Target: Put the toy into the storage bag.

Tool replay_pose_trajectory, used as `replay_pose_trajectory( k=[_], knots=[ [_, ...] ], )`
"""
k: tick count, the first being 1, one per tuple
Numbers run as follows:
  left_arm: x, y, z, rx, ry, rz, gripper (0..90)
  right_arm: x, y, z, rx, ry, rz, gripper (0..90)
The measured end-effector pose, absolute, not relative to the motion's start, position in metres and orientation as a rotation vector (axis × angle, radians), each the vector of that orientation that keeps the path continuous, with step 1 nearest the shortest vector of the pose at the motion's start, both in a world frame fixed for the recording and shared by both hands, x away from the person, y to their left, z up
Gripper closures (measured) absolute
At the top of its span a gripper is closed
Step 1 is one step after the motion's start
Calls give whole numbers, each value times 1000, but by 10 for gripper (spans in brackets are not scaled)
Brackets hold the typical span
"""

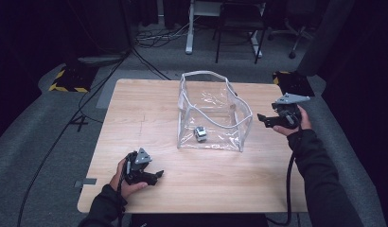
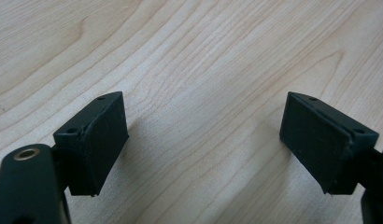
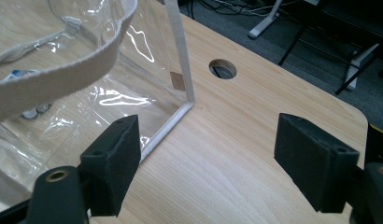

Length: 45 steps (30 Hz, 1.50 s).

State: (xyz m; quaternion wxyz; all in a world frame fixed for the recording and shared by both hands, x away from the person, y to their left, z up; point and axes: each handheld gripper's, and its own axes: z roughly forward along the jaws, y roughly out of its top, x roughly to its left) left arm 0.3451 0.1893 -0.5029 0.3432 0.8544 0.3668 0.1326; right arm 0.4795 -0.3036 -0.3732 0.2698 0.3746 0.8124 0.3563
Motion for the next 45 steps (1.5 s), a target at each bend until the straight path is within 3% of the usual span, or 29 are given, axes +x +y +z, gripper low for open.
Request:
replay_pose_trajectory(
  k=[45],
  knots=[
    [345,189,-503,2219,959,351,155,433,-315,-445,988,2302,891,229]
  ],
)
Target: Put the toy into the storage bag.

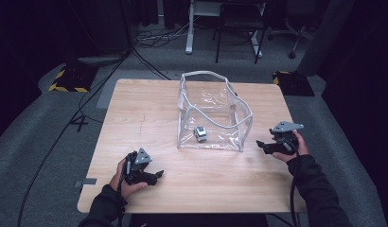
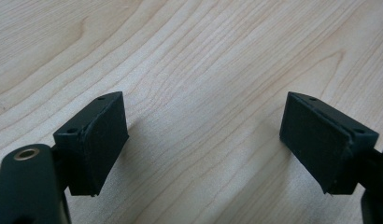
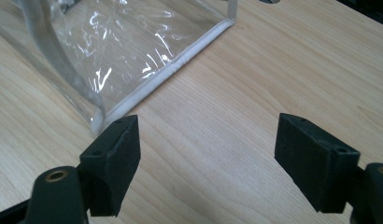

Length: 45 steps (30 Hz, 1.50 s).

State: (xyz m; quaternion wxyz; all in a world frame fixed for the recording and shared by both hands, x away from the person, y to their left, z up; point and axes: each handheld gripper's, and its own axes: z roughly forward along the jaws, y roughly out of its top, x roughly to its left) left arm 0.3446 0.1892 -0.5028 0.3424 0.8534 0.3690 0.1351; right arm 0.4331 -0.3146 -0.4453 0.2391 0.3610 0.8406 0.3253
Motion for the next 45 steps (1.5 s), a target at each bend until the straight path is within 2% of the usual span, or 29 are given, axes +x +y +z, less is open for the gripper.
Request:
replay_pose_trajectory(
  k=[45],
  knots=[
    [345,189,-503,2219,960,346,154,372,-338,-492,976,2370,870,223]
  ],
)
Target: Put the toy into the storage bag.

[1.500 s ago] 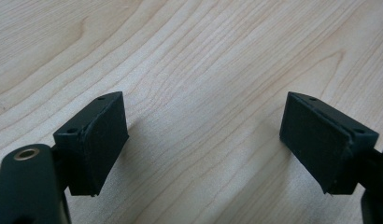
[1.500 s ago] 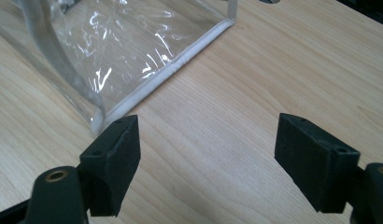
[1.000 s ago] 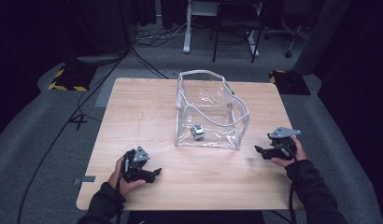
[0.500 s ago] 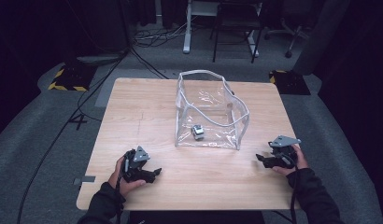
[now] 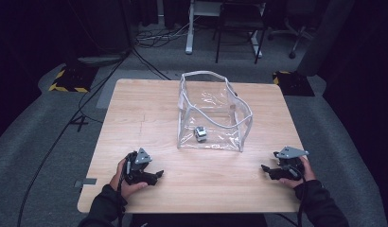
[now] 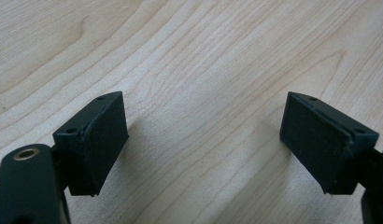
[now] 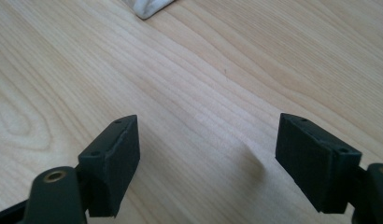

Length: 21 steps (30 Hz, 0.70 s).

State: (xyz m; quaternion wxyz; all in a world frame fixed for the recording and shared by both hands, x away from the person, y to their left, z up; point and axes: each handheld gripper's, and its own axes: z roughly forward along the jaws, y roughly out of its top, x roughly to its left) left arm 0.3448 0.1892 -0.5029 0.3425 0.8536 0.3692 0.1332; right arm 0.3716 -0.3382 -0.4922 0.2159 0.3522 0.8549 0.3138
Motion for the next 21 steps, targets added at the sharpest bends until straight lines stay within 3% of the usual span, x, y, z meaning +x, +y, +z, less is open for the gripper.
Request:
replay_pose_trajectory(
  k=[21],
  knots=[
    [346,190,-502,2226,960,342,152,341,-366,-503,1128,2314,1019,185]
  ],
)
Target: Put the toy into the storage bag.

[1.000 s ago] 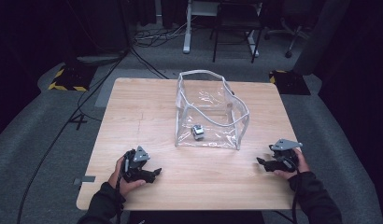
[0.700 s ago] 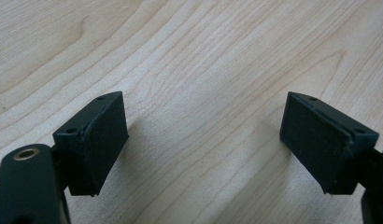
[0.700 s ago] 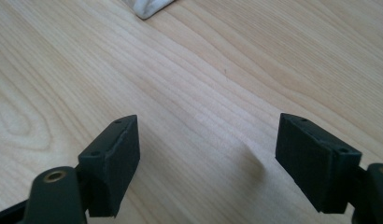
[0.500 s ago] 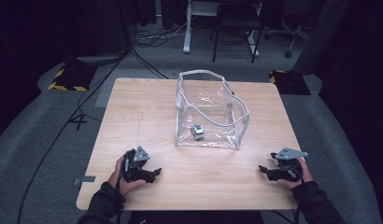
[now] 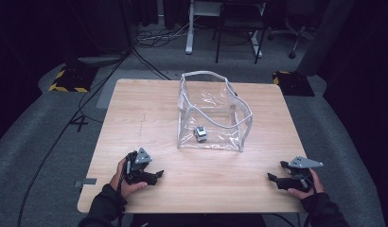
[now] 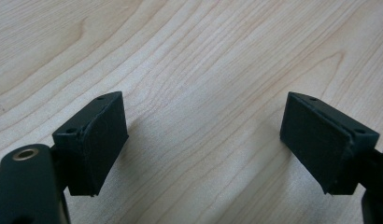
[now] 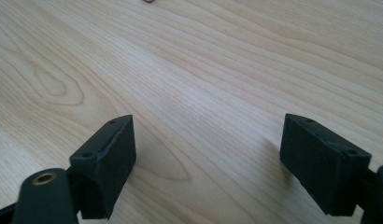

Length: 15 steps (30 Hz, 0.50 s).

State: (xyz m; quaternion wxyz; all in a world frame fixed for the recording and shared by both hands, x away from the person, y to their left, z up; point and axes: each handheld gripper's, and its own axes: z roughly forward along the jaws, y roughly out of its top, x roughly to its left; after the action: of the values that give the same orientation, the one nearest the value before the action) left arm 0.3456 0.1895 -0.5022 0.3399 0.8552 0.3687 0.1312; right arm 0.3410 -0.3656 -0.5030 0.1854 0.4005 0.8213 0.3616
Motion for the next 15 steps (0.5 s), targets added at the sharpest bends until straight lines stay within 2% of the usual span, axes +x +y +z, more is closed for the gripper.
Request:
replay_pose_trajectory(
  k=[15],
  knots=[
    [345,189,-503,2218,963,346,153,333,-374,-503,1145,2300,1015,179]
  ],
)
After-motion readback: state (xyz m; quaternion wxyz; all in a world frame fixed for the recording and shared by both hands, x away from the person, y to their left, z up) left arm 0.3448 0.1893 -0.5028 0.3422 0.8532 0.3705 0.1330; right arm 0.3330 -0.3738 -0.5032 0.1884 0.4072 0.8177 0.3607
